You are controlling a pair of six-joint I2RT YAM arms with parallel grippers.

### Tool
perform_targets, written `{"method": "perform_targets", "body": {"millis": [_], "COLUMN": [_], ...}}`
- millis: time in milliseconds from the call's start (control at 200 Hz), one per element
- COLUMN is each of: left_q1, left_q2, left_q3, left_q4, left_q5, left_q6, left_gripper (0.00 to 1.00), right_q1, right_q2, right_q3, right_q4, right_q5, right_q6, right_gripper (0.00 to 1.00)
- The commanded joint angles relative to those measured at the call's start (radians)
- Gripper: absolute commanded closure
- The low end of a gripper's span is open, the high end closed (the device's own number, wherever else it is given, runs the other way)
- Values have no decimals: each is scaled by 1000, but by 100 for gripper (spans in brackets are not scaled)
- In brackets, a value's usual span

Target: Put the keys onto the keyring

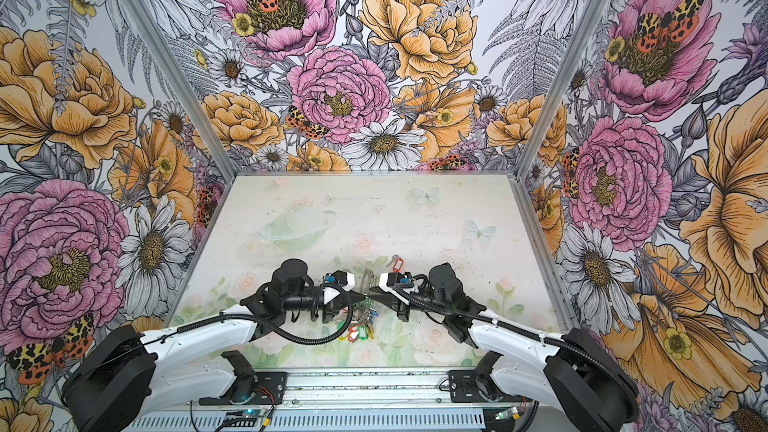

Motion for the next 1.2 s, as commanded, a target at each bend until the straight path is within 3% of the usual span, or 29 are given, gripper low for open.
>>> {"method": "perform_targets", "body": {"millis": [0,961,1191], "left_q1": [-9,-38,-45], "left_q2": [-9,-64,-88], "left_q3": [24,18,2], "left_q4": [-22,-24,-5], "left_q5": [-28,-69,-95], "left_q6": [27,36,32], "left_gripper": [100,100,100], "right_q1": [5,40,55], "right_q2": [-12,76,99], "right_q3": [35,68,81], "right_q4": [-75,-113,-126], "right_q5": [11,76,89], "right_q6": [-30,-83,-90], "right_gripper": [82,85,91]}}
